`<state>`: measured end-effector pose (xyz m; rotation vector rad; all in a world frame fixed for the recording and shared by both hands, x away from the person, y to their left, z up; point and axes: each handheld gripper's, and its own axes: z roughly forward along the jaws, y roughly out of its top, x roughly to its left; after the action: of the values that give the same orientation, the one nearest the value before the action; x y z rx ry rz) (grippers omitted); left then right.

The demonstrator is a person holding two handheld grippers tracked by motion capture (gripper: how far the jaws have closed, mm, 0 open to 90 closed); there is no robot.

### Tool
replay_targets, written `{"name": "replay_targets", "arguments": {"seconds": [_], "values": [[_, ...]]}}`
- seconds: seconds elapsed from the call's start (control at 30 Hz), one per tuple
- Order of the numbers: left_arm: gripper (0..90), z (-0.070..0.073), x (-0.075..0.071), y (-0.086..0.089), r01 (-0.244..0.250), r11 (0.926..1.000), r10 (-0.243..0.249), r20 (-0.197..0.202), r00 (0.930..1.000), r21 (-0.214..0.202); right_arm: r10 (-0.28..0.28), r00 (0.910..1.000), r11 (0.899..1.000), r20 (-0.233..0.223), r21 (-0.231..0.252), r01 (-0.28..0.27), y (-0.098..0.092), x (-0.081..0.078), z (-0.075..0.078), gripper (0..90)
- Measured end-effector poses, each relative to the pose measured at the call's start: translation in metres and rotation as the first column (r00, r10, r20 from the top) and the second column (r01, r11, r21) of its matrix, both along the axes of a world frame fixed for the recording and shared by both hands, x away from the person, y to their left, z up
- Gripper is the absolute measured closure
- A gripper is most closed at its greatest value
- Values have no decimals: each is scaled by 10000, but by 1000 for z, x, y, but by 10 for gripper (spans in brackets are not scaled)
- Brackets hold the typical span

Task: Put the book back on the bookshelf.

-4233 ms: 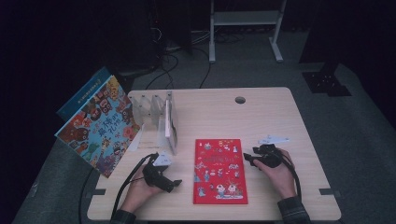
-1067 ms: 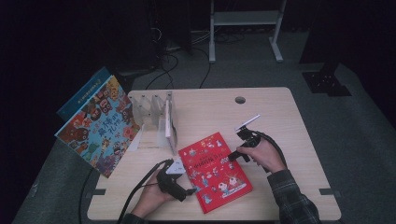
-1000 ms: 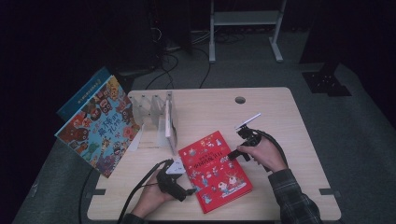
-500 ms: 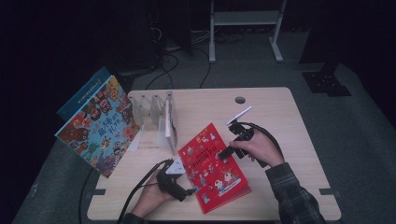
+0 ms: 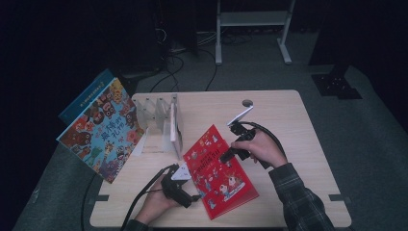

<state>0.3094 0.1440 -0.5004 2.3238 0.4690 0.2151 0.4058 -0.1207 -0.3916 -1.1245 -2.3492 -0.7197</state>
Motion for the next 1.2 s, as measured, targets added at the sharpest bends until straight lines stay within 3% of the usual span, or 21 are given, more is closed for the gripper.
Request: {"name": "replay_targets", "arguments": {"seconds": [0.2, 0.33, 0.53, 0.7, 0.83, 0.93, 1.13, 1.2], "values": [[0, 0, 0, 0, -9, 10000, 9, -4, 10000, -13, 193, 9996, 9998, -216, 74, -191, 7, 0, 4, 814], [0, 0, 0, 0, -33, 10000, 33, 11, 10000, 5, 7, 9997, 9999, -255, 141, -4, 8, -1, 5, 833], [0, 1, 5, 8, -413, 9991, 410, -213, 9989, -123, -440, 9990, 9974, 11, 574, 438, -1, -5, 10, 870], [0, 4, 10, 13, -820, 9957, 804, -359, 9961, -433, -464, 9980, 9924, 426, 1156, 412, -13, -13, 21, 876], [0, 11, 16, 12, -907, 9842, 800, -751, 9940, -1520, -681, 9942, 9886, 834, 1398, 560, -24, -19, 32, 876], [0, 17, 20, 9, -912, 9768, 761, -838, 9936, -1940, -721, 9922, 9836, 1014, 1720, 539, -31, -23, 40, 876], [0, 32, 23, 1, -598, 9522, 345, -890, 9954, -2997, -832, 9861, 9743, 1441, 2197, 501, -43, -34, 54, 876], [0, 38, 23, -2, -482, 9404, 188, -899, 9958, -3366, -845, 9835, 9719, 1597, 2309, 460, -45, -38, 57, 876]]}}
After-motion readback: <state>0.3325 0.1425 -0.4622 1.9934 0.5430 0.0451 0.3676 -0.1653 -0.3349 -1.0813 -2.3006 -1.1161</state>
